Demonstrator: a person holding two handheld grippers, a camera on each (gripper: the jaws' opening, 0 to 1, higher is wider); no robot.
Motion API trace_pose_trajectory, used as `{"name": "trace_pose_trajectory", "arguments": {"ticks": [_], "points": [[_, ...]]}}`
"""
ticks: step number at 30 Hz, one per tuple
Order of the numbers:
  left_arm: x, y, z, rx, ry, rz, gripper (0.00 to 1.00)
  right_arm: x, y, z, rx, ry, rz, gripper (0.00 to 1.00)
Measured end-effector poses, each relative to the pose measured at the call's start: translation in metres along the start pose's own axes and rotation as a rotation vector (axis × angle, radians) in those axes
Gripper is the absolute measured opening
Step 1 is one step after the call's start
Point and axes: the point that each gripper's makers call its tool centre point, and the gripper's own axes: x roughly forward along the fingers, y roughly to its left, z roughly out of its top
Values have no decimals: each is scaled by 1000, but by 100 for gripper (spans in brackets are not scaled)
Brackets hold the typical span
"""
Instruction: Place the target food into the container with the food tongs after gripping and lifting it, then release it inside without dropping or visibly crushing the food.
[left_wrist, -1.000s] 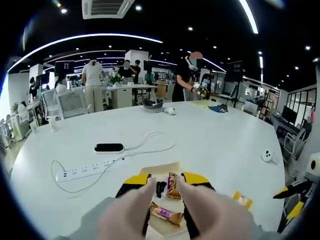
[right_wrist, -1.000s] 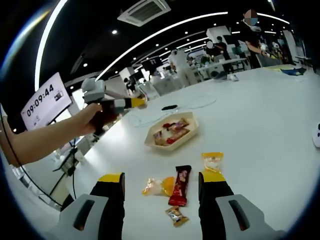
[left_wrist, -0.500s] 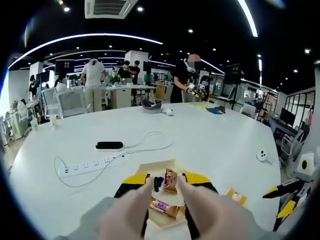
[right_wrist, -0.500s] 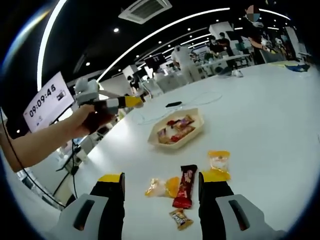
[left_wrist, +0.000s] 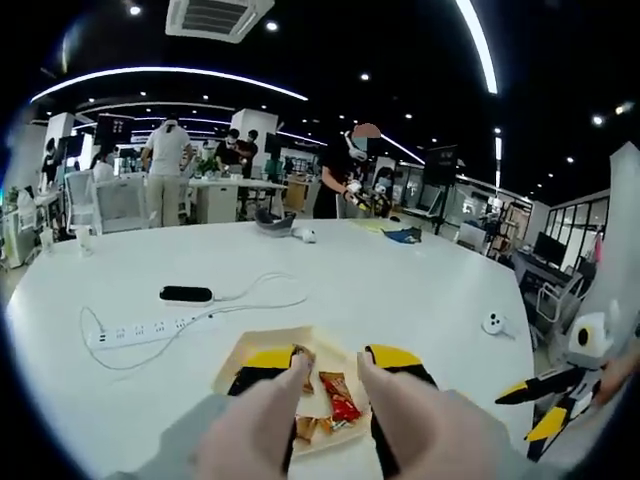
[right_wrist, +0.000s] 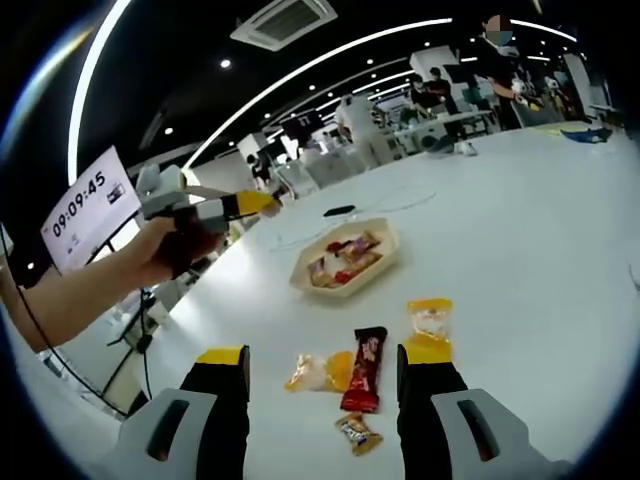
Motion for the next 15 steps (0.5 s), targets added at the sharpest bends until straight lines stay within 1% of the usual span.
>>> {"name": "trace_pose_trajectory", "arguments": {"ticks": [7,12,15], "points": [[-8,1,-1,-20,-12,8,25,4,2,2,-6,3,4,60],[-13,3,-2,-24,-17,18,25,8,6,-2,-7,19,20,60],[-19,3,1,-31,-28,23,25,12,11,-5,-16,36,34,60]]}}
